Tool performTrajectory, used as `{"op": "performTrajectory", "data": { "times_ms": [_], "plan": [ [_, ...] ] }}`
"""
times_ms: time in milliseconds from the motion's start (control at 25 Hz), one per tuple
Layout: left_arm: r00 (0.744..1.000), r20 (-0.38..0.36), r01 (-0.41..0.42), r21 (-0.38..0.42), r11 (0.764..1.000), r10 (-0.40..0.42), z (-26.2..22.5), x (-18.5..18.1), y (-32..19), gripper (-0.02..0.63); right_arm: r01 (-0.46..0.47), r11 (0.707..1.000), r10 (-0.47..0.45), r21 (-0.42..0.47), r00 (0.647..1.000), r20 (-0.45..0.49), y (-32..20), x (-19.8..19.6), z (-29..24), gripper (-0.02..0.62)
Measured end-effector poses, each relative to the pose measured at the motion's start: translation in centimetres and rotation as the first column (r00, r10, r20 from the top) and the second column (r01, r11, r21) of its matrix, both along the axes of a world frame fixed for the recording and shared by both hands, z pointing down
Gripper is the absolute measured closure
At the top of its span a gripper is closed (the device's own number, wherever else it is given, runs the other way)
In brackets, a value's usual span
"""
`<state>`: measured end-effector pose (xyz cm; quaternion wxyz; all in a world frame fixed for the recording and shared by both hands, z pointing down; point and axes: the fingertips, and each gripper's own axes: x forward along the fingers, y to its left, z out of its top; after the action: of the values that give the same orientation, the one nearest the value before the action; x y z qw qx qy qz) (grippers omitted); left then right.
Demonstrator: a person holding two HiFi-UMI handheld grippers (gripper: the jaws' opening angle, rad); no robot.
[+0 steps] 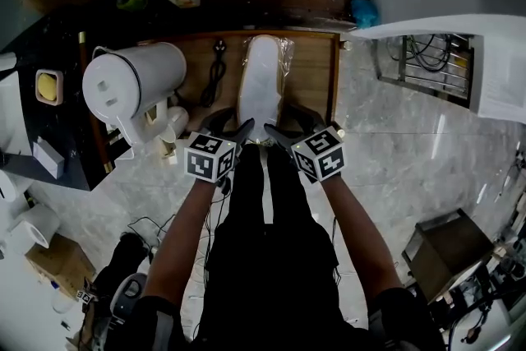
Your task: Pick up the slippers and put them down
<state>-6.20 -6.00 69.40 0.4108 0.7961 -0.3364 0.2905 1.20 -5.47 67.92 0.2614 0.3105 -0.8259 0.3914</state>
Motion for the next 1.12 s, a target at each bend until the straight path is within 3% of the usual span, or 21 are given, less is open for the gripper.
{"op": "performTrajectory", "data": {
  "times_ms": [440, 600, 720, 840, 1000, 1120],
  "plan": [
    [0.999, -0.042, -0.029, 0.068, 0.997, 0.032, -6.1, 1.5, 0.3, 0.373, 0.071, 0.997, -0.073, 0.035, 0.994, 0.077, 1.7, -0.7, -5.7, 0.298],
    [0.995, -0.077, -0.053, 0.063, 0.997, 0.058, -7.9, 2.0, 1.7, 0.374, 0.099, 0.993, -0.103, 0.067, 0.993, 0.063, 2.7, -0.9, -7.9, 0.433],
    [0.994, -0.097, -0.049, 0.083, 0.995, 0.057, -9.4, 2.1, 2.4, 0.396, 0.094, 0.992, -0.099, 0.089, 0.993, 0.063, 3.3, -1.1, -9.3, 0.491],
    [0.991, -0.123, -0.046, 0.104, 0.994, 0.059, -11.1, 2.3, 3.1, 0.421, 0.09, 0.989, -0.097, 0.115, 0.993, 0.062, 3.8, -1.4, -10.8, 0.527],
    [0.98, -0.197, -0.003, 0.151, 0.989, 0.033, -14.0, 2.3, 3.4, 0.535, 0.078, 0.985, -0.086, 0.152, 0.995, 0.05, 4.4, -1.7, -12.8, 0.566],
    [0.972, -0.233, 0.032, 0.189, 0.981, 0.013, -16.1, 2.0, 3.5, 0.561, 0.079, 0.978, -0.087, 0.193, 0.996, 0.034, 4.8, -1.9, -14.4, 0.586]
  ]
}}
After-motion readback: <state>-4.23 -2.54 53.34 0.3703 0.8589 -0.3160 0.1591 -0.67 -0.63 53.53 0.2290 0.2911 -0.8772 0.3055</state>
